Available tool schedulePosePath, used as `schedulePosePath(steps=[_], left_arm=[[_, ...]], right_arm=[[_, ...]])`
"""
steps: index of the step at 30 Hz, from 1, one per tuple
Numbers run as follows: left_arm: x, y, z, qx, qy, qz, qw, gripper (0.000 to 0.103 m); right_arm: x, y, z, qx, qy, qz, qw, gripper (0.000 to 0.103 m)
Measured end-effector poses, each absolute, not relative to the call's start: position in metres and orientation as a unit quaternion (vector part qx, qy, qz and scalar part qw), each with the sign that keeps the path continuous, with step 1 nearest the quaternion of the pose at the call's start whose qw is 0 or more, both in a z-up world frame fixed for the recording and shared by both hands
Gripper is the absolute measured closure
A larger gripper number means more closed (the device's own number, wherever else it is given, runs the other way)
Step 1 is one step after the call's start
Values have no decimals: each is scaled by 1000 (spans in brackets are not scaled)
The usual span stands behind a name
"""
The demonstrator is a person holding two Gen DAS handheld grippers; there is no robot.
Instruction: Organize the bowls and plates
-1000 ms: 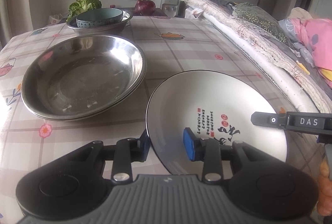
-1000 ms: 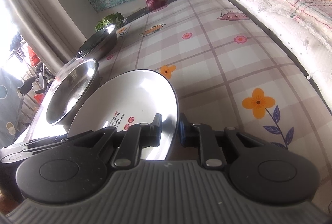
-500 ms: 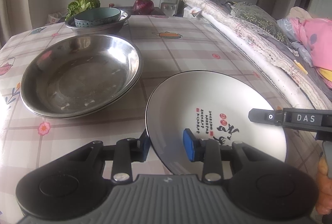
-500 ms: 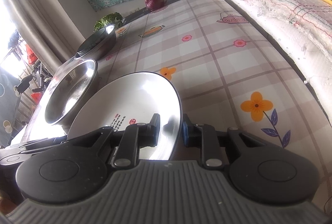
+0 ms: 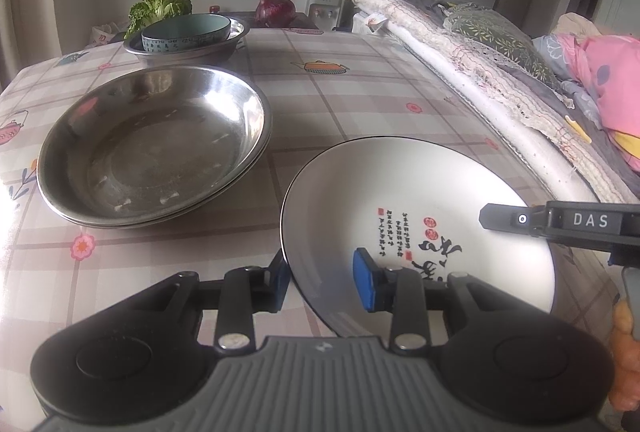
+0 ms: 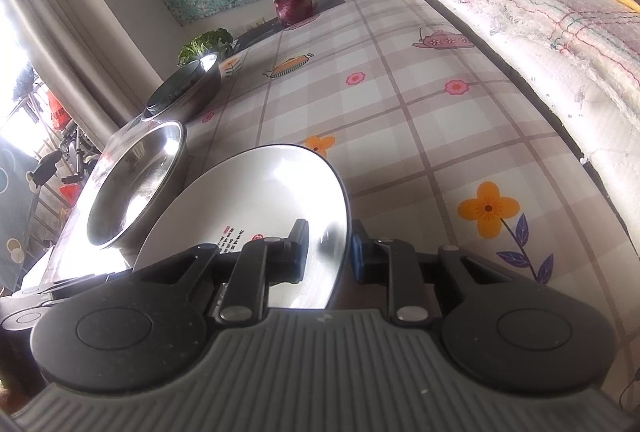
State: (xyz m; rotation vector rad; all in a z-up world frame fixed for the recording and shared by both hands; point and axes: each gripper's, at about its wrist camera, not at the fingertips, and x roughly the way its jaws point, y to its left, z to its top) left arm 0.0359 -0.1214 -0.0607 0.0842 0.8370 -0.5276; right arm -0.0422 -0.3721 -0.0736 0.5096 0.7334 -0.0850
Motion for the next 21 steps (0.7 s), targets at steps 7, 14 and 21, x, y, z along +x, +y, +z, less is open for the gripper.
schedulePosePath(steps=[7,14,21], left_arm=[[36,-121,-60,40,402,-253,879,69],[35,-122,-59,39,402,-253,879,69],[34,-122,-58,38,402,-253,879,69]], right_arm=[[-42,-373,-73,248,353,-42,901,82],[-43,-373,-71,247,351,-42,902,82],[-43,-373,-71,247,351,-42,902,82]])
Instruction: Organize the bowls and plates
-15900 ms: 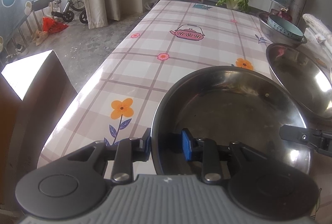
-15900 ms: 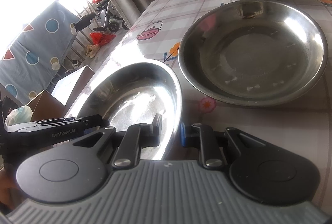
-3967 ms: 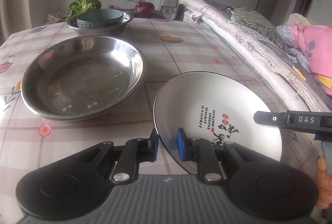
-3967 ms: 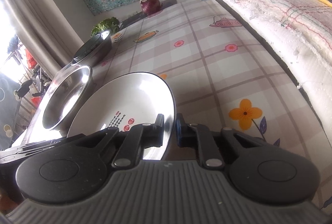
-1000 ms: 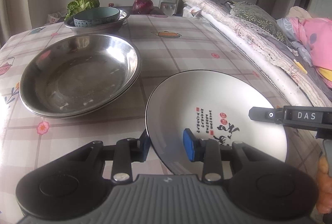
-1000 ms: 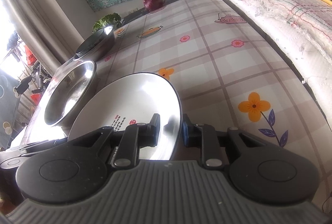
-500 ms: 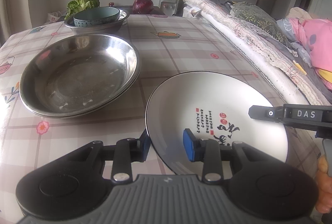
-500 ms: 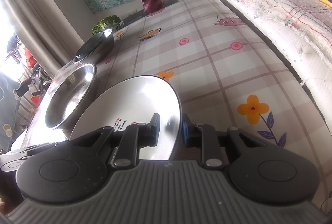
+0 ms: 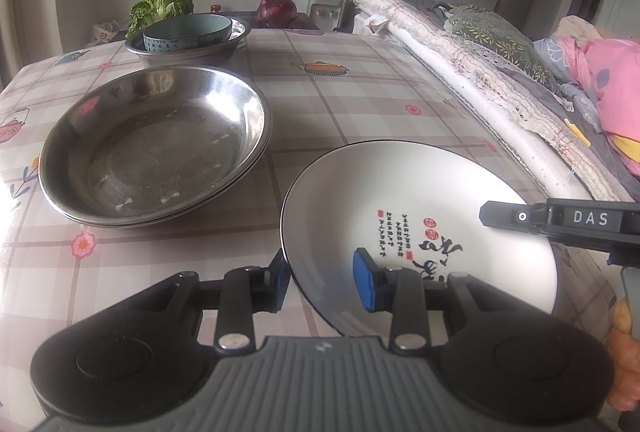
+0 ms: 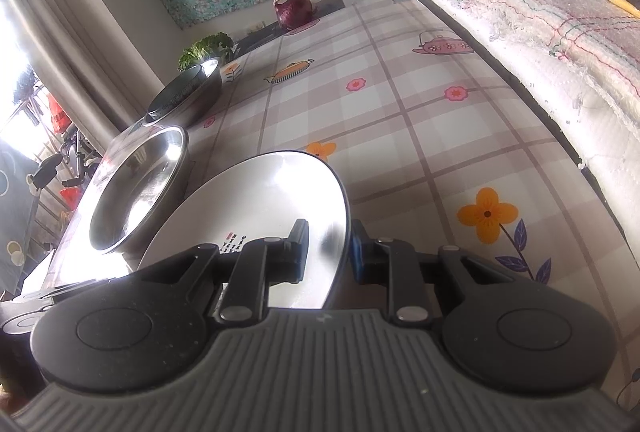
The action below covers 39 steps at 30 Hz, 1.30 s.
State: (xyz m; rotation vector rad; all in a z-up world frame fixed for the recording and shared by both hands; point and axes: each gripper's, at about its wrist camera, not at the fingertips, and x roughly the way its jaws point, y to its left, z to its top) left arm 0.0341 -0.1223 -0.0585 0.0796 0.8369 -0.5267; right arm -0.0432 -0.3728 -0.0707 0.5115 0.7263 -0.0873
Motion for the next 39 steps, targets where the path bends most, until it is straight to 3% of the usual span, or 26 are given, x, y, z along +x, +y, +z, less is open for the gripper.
schedulePosePath(steps=[39], left_arm=[[33,-128,-60,62,401,-245,881,69]], right_arm=[[-44,-375,-79,253,349,-41,901,82]])
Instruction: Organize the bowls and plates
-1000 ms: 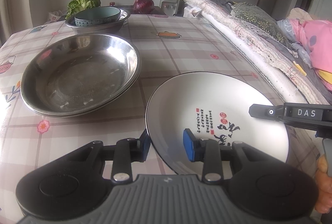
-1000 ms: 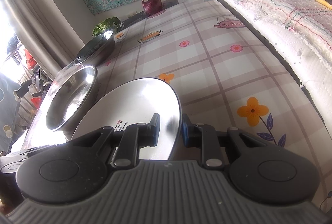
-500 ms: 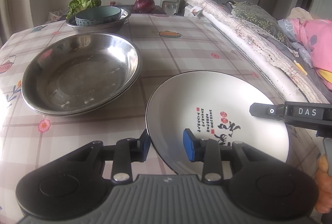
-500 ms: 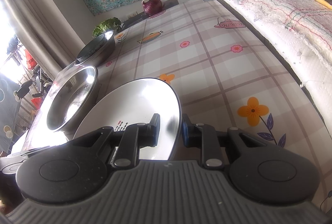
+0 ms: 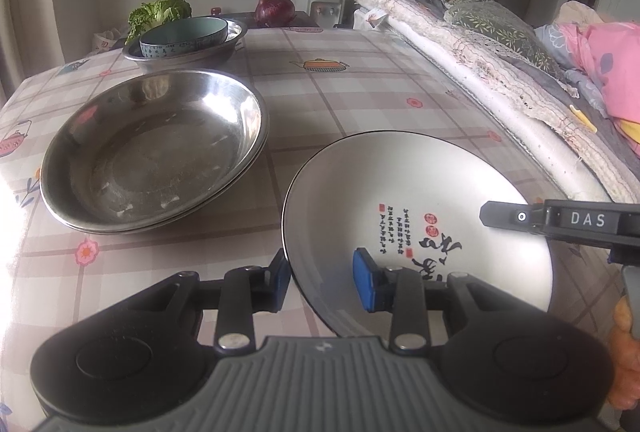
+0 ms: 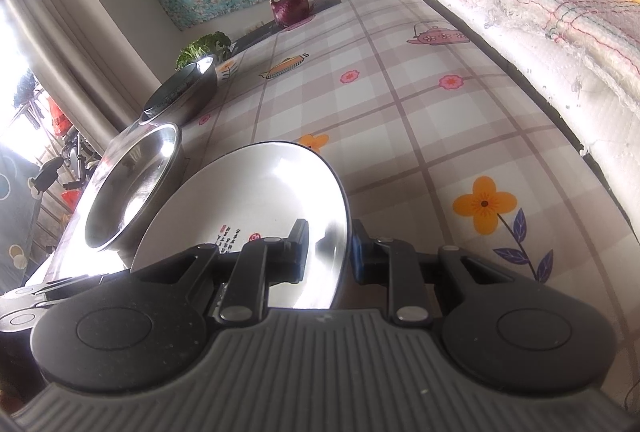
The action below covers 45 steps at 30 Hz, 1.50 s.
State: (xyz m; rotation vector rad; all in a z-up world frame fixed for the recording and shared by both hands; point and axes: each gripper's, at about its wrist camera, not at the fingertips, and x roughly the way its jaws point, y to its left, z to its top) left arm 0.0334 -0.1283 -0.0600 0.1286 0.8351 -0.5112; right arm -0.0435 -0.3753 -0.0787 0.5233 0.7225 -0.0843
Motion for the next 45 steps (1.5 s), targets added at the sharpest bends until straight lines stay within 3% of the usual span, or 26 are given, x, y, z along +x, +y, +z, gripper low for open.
schedulePosePath(steps=[45], left_arm=[[51,-149,-51,95,427,-232,869,64]], right_arm=[[-50,-361,-65,187,339,-59,920,80]])
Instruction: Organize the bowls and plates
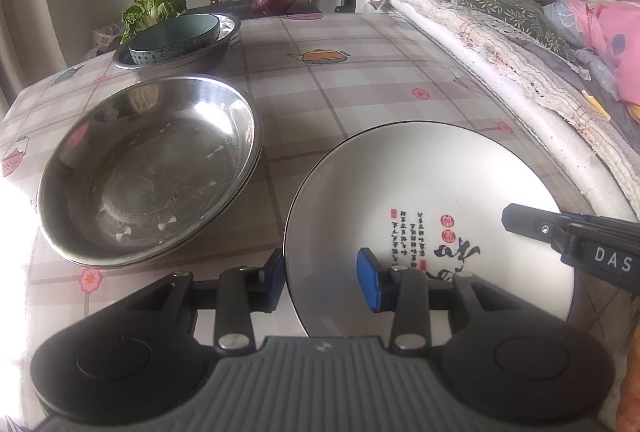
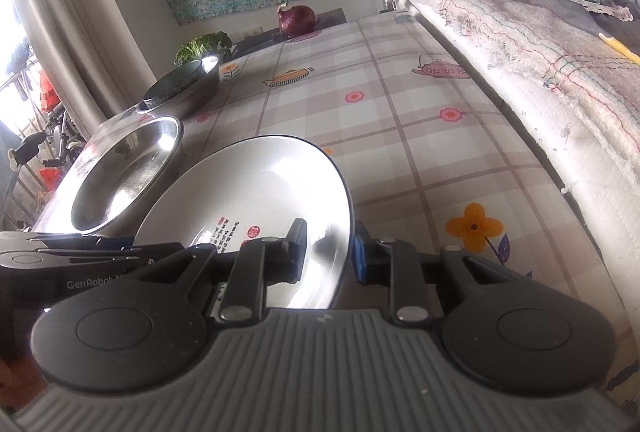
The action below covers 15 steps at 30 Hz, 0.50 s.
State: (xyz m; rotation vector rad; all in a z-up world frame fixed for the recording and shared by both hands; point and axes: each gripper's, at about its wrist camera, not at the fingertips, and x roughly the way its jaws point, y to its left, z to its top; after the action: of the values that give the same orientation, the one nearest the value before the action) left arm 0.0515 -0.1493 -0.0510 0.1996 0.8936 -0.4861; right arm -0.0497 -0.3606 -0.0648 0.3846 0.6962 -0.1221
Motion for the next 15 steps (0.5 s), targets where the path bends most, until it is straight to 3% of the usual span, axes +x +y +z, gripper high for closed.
schedulePosePath(steps=[15], left_arm=[[51,-145,-31,73,408,-234,880,64]], right_arm=[[-51,-357,-38,171,315,-60,932,80]])
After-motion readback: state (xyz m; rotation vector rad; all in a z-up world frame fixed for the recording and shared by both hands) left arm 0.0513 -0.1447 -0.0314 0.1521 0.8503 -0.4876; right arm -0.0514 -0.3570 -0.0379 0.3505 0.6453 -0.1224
